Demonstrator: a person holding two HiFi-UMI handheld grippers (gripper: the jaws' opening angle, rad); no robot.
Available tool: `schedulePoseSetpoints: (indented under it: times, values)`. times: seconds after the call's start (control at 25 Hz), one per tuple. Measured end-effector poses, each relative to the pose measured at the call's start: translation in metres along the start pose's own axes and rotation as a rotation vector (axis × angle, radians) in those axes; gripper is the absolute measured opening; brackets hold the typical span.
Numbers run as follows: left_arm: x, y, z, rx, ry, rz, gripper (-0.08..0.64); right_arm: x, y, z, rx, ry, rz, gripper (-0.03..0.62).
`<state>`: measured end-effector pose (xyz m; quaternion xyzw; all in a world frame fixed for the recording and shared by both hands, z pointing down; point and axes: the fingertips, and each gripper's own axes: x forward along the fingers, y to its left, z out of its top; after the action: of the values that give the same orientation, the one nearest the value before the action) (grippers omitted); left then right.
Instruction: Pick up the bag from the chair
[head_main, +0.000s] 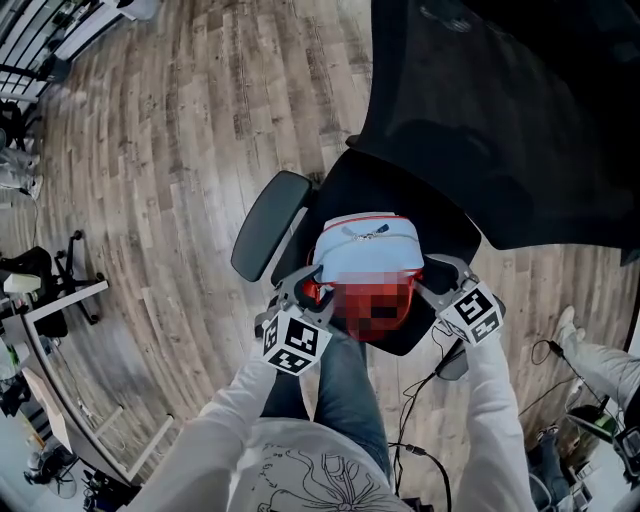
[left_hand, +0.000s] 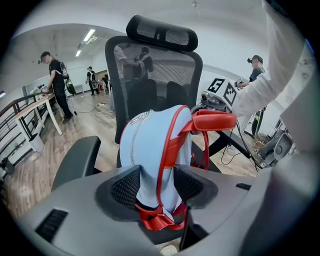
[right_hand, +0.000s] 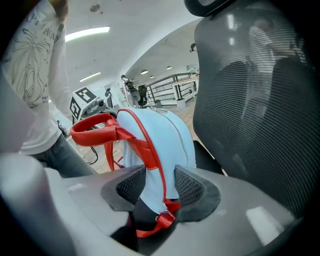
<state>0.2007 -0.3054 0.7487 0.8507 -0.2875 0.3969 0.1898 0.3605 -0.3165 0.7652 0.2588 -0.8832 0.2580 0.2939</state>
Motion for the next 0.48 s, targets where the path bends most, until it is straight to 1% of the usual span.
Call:
schedulePoseSetpoints:
  times: [0.2,0.48]
  values:
    - [0.0058,0.0025,-0.0004,0.005,0.0,0.003,0.2,0.0037,0.0004,0.0023,0.01,0.0,0.024,0.167]
    - [0.0046,0.0011,0.0025,0.019,0.016,0.005,0.125,0.0041,0.0048,0.0087,0.034,-0.021,-0.031,0.126]
